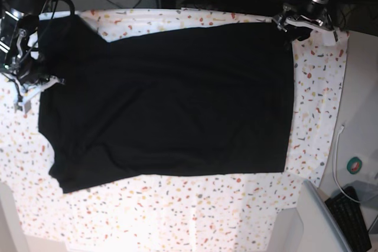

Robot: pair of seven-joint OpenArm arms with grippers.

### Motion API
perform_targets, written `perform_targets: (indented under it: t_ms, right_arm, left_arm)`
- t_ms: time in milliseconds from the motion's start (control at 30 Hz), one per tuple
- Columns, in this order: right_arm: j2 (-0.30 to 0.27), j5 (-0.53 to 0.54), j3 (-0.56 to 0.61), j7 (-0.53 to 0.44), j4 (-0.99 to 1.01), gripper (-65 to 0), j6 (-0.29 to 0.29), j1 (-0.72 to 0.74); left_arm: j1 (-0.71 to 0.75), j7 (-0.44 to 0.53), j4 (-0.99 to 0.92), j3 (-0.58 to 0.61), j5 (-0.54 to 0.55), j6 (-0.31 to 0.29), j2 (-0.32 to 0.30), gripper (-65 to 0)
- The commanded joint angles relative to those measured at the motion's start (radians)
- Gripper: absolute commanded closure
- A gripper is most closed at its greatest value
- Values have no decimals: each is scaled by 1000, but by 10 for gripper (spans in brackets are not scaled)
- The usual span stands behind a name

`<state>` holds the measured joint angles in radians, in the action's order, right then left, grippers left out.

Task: Layout the t-shirt on the table in an organized manner, then fold the t-shirt properly
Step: 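Pull both corners apart with both grippers to straighten the shirt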

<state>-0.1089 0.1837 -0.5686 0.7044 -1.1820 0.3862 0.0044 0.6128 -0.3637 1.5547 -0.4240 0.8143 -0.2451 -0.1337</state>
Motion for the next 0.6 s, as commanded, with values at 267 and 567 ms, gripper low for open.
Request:
perform_targets:
  t_ms: [267, 567]
  right_arm:
    - [-1, 9, 5, 2, -8, 0, 10, 9]
    - [-1, 7, 3, 4, -8, 0, 10, 1]
  left_arm:
    - [-12, 12, -23, -42, 7, -13, 26, -502]
    - [-70, 10, -136, 35, 3, -13, 24, -481]
